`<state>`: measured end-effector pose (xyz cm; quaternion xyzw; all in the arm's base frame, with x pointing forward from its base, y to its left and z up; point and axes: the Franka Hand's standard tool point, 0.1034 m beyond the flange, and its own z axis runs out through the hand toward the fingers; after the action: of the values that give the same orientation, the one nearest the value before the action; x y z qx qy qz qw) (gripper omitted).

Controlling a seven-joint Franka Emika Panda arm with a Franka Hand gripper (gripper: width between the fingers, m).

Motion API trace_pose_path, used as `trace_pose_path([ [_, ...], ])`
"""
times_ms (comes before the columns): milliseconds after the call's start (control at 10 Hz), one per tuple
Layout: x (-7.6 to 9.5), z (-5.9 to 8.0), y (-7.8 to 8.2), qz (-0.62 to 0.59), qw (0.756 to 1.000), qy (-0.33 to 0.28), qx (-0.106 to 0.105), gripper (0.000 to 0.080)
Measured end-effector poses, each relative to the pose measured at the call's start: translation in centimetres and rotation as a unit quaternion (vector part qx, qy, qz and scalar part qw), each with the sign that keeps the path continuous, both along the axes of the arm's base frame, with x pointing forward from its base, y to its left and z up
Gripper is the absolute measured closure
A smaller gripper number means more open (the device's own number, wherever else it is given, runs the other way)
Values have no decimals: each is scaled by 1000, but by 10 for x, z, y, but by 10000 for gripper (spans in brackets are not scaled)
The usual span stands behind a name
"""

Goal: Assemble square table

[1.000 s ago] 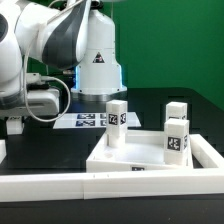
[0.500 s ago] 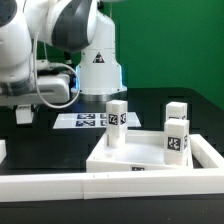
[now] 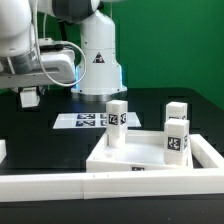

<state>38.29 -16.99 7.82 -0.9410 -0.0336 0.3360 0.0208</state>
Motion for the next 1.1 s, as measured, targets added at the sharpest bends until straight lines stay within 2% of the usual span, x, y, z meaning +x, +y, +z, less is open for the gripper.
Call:
trace_pose_path([
  [100, 6, -4, 0, -2, 999, -49, 0, 512],
  [200, 5, -16, 2, -18, 996, -92, -2, 512],
  [300, 7, -15, 9, -24, 995, -100, -2, 512],
  [400, 22, -11, 16, -28, 992, -126, -2, 512],
  [700, 51, 5, 31, -38, 979, -198, -5, 512],
  [800, 56, 10, 30, -29, 975, -220, -4, 512],
  [900, 58, 10, 21, -2, 962, -273, -9, 512],
  [1000, 52, 9, 20, -5, 957, -291, -13, 512],
  [1100, 55, 10, 15, 3, 945, -327, -22, 512],
])
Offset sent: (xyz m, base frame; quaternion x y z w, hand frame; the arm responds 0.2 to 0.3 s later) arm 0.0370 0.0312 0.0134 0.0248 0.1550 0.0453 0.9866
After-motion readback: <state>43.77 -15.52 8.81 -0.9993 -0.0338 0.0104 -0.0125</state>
